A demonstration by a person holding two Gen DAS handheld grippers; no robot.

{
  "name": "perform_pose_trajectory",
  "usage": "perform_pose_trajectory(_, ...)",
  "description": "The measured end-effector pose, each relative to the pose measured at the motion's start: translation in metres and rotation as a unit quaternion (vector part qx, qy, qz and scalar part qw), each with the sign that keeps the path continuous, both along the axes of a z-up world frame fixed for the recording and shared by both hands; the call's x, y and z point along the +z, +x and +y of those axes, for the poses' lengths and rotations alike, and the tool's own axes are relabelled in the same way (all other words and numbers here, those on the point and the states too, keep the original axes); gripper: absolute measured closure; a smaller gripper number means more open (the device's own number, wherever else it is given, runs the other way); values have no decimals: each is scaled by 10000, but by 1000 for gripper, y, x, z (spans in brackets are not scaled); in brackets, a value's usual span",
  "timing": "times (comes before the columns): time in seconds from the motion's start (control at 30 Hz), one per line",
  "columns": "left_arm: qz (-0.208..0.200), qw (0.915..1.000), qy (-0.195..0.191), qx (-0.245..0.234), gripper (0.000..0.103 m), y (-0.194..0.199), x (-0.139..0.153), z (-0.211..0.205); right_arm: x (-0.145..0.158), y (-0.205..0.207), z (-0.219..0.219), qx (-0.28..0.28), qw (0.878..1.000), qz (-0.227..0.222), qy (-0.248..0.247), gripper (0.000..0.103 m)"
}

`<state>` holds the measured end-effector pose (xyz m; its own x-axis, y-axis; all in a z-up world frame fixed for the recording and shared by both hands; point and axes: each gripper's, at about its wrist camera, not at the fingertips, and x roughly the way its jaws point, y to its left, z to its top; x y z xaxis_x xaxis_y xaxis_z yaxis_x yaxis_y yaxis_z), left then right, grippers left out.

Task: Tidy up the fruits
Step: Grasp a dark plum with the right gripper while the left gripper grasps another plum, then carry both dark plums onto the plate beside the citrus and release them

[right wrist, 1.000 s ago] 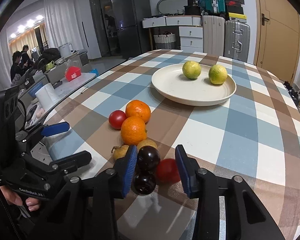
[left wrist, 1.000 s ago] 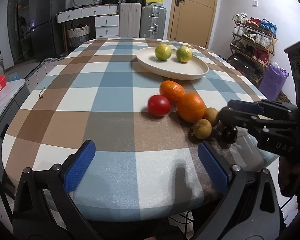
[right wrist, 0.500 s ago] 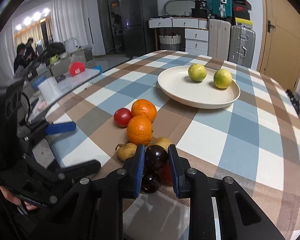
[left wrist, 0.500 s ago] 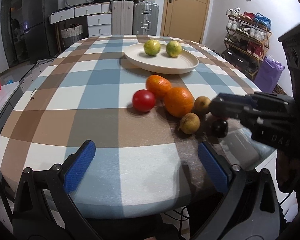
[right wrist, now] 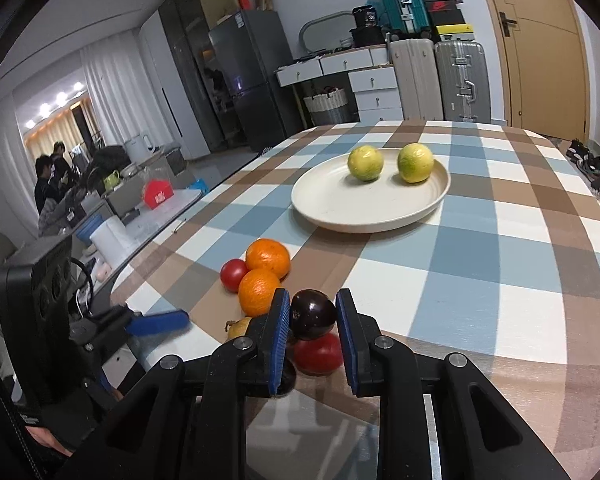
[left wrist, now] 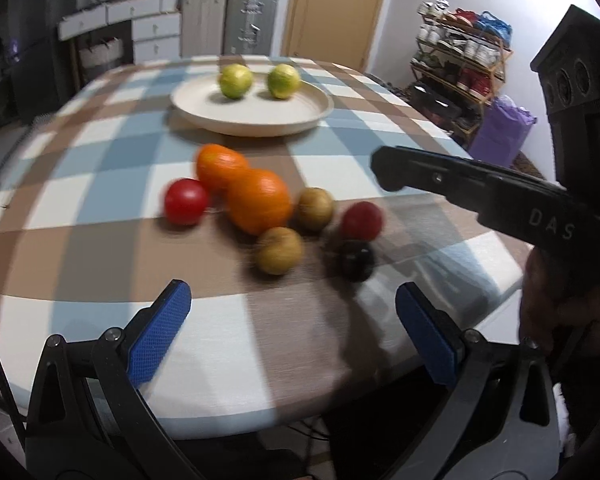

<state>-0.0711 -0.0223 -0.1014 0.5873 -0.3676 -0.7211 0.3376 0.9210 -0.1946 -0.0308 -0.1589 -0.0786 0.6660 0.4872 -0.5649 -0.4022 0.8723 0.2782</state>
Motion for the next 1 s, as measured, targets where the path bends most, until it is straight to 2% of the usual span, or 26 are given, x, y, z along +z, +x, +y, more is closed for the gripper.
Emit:
perform_pose_trajectory(0.07, 186, 9997, -152, -61, 1, 5, -3, -6, 0, -1, -6, -58, 10000, -4, 34, 79)
perform_pose_trajectory(0.2, 246, 9993, -271, -109, 1, 11, -2, -15, 1, -3, -17, -139, 9999, -31, 83, 79)
perform_pose_trajectory(0.5, 79, 9996, -37, -285, 2, 10, 6, -39, 0, -7, -31, -202, 9995, -80, 249, 79)
perform_pose_trajectory(0.57, 62, 9994, -103, -328, 9, 11, 7, -40, 0, -8, -33, -197, 9994, -97, 278, 79)
perform_pose_trajectory(0.6, 57, 9993, -136, -335, 16, 11, 8, -39, 0, -9, -34, -200, 9993, -106, 292, 79)
perform_pose_trajectory(0.67, 91, 9989, -192, -420, 21, 15, 9, -41, 1, -10, -37, -220, 9991, -119, 330, 79)
perform_pose_trajectory(0.87, 124, 9988, -83, -465, 43, 23, 11, -47, 0, -12, -49, -306, 9983, -141, 469, 79)
perform_pose_trajectory(0.93, 265, 9985, -64, -477, 58, 27, 7, -48, -1, -13, -53, -326, 9981, -135, 512, 79)
perform_pose_trajectory(1.0, 365, 9983, -42, -458, 61, 30, 2, -49, -2, -14, -56, -341, 9979, -141, 530, 79)
